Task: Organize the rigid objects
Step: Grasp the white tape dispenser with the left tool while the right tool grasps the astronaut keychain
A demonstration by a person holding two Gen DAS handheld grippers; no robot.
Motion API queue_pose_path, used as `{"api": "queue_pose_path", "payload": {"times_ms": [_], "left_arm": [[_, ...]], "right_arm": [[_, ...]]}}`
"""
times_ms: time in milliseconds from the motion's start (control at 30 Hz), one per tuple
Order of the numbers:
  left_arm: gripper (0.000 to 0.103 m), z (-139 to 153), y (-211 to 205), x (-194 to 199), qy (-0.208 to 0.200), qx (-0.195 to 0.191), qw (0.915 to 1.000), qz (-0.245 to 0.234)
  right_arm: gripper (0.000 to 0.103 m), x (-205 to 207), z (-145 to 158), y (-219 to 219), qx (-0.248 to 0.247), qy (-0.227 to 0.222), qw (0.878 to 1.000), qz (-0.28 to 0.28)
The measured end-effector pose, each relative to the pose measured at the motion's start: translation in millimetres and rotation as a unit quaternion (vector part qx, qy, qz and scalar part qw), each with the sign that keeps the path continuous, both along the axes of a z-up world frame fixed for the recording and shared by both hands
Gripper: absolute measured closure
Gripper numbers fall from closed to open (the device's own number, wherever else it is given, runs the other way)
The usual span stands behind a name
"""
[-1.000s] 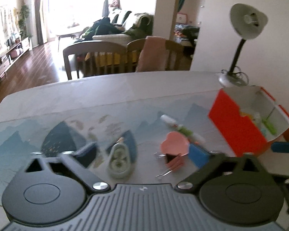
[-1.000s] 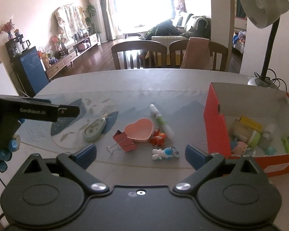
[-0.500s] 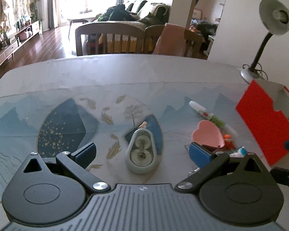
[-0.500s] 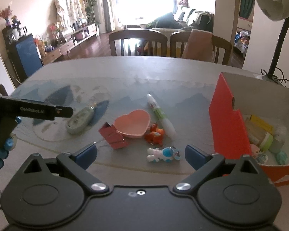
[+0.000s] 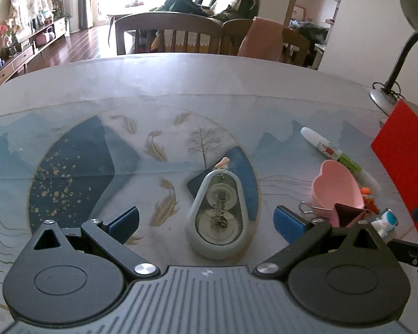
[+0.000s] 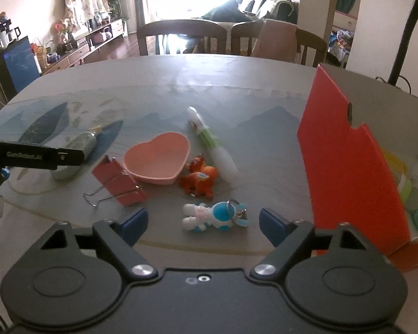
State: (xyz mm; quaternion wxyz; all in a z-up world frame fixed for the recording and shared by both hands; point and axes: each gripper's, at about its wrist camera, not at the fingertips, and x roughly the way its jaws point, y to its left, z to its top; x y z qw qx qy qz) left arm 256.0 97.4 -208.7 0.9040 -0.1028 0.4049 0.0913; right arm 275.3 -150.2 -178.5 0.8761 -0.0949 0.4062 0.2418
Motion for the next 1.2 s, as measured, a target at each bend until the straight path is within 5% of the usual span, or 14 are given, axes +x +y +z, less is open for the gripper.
{"api": "queue_pose_path", "payload": {"times_ms": [500, 667, 867, 1200], "left_arm": [[0.001, -11, -3, 5, -0.007, 0.011, 0.9999, 0.006], [0.015, -10, -5, 4, -0.013, 0.030, 0.9994, 0.013], [0.050, -8, -11, 3, -0.017, 0.049, 0.9987, 0.000], [0.051, -4, -11, 1, -0.010, 0.040, 0.9991, 0.010]], "right_arm": [[0.033, 10, -17, 0, -0.008, 0.010, 1.000, -0.004], [0.042, 9, -16, 0, -0.017, 0.000, 1.000, -0.002], [0.046, 8, -16, -4, -0.019, -0.005, 1.000, -0.006], [0.047, 4, -5, -12, -0.009, -0.002, 1.000, -0.018]]}}
